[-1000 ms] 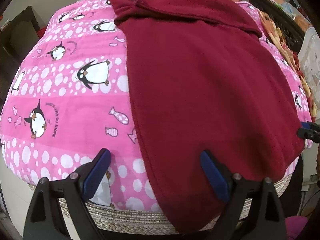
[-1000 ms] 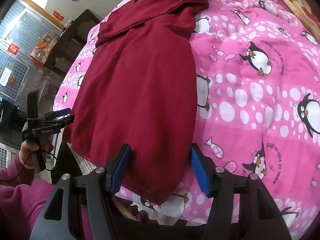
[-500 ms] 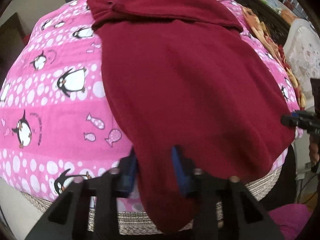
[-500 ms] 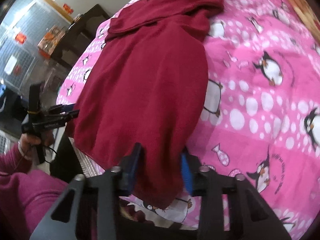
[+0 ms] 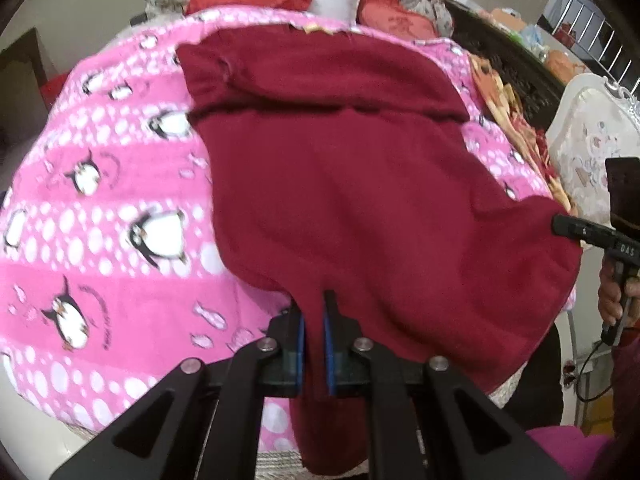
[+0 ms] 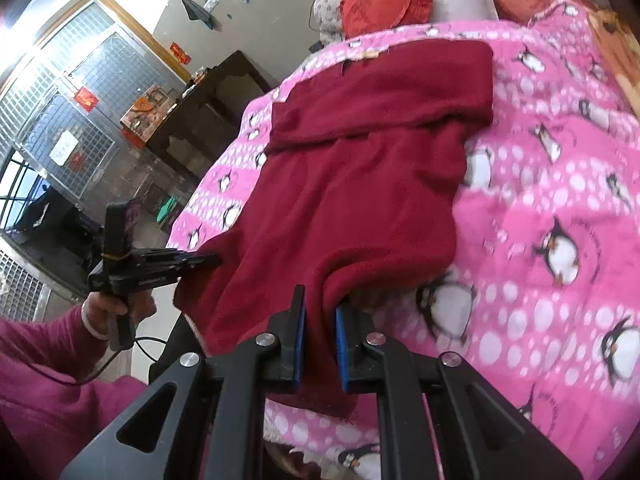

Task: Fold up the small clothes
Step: 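Grasp the hem with the left gripper while the right gripper grasps the hem too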

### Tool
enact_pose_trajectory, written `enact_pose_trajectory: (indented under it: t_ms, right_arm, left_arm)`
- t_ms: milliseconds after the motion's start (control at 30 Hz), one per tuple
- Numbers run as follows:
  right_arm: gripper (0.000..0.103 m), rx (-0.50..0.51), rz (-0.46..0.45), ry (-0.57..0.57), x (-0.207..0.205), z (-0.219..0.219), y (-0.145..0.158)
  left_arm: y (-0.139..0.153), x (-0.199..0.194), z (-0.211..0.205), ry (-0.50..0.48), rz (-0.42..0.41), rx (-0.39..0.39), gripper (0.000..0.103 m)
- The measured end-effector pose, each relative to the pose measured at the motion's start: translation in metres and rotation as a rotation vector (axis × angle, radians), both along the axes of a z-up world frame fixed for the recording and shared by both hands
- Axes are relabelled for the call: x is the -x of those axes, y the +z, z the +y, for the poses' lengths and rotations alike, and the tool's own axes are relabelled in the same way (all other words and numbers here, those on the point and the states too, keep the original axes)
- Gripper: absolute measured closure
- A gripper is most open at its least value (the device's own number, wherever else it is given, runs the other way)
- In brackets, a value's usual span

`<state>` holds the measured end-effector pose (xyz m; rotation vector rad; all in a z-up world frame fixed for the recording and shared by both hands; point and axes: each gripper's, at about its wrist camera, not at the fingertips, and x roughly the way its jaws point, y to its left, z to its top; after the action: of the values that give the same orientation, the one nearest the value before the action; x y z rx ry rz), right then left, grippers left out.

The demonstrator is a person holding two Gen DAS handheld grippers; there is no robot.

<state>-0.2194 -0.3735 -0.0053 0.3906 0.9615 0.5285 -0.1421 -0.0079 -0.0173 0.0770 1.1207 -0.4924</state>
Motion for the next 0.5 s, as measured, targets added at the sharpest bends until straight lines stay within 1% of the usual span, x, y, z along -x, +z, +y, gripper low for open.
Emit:
enact_pose_trajectory:
  t_ms: [167,300,400,500]
  right_arm:
    - [0.103,0.003,-0.014,-0.038,-0.01,-0.007,0.002]
    - [0.103,0.007,-0.026,-0.078,-0.016,-0.013,0.001]
    - [0.103,0.018,-0.018,-0.11,-0.027,-0.016,-0.004]
    - [0.103,0.036,0.01,-0.136,-0.041,-0.016,-0.016]
  left_arm:
    - [0.011,-0.018,0.016,0.062,-0.039,0.021,0.095]
    - [0.012,-0.031,0.017,0.092,-0.071,0.033,0.095]
    - [0.006,-0.046,0.014,0.118,-0.075,0.042,0.095]
    - [-0.005,-0.06,0.007,0.132,-0.068,0.022,0.095]
